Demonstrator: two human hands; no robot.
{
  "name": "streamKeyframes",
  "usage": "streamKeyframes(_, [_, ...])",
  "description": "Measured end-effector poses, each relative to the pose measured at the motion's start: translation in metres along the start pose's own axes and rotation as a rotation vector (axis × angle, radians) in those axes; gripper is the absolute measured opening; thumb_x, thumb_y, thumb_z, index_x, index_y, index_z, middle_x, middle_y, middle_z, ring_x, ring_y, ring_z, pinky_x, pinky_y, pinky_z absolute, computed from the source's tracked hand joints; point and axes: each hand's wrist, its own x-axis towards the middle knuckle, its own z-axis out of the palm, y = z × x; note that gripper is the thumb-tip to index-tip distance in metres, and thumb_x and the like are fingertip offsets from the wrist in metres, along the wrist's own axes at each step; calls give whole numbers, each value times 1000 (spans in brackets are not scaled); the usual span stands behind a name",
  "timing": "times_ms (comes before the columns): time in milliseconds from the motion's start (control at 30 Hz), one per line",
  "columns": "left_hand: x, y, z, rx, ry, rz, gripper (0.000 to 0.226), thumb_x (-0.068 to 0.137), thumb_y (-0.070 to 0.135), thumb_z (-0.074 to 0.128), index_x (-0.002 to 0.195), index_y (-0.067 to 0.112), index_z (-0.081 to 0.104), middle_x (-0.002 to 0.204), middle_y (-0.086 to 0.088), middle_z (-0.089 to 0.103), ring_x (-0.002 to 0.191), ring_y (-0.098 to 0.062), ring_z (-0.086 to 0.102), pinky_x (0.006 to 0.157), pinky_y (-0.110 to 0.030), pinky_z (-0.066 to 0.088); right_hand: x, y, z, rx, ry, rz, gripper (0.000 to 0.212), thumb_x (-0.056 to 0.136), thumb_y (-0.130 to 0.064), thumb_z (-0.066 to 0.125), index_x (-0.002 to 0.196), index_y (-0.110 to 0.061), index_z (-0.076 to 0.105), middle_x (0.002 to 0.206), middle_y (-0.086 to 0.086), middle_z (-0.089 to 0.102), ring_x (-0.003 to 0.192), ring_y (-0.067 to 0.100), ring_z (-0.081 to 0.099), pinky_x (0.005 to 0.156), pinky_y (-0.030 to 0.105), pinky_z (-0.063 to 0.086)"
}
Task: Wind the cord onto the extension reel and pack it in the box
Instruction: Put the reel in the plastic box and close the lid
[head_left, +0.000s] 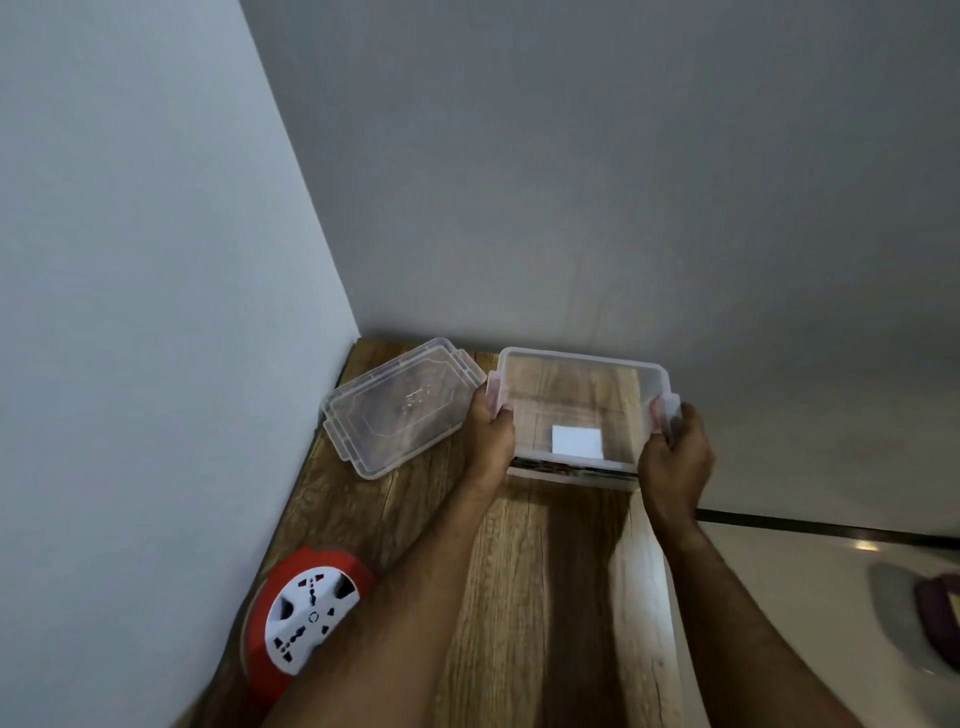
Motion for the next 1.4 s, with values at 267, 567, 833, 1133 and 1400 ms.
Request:
streamKeyframes(267, [-44,-5,-36,8,24,42,43,104,9,50,146,15,46,124,2,56,111,-16,59,71,-19,51,-45,-17,-20,35,-28,-32,20,95,-12,49,111,-17,59,98,4,66,91,21,64,70,31,55])
streamKeyframes(567, [-117,-35,-61,13,14,-47,46,102,8,52,148,13,44,133,-8,61,113,-23,63,83,-36,57,-114,-10,-65,57,-65,-5,19,97,-11,49,114,-14,59,100,4,66,90,17,62,63,13,44])
streamKeyframes(833, [-160,-55,-77,72,65,-55,44,101,8,54,145,10,47,133,-5,58,119,-18,55,84,-29,49,-157,1,-86,-6,-52,8,26,91,0,48,112,-13,58,95,4,64,86,20,62,64,22,47])
streamKeyframes(1133, [-180,-65,-94,83,89,-95,49,102,15,56,150,13,45,142,-7,56,122,-23,56,96,-42,52,-184,-1,-91,-37,-72,43,45,91,3,48,134,-10,52,118,9,62,104,17,57,88,35,51])
streamKeyframes(1400, [-187,-68,-103,60,100,-115,49,101,17,58,148,17,46,140,-3,56,126,-24,56,94,-42,53,-195,4,-90,-60,-94,62,46,93,-7,47,137,-15,48,119,7,62,108,23,60,86,50,56])
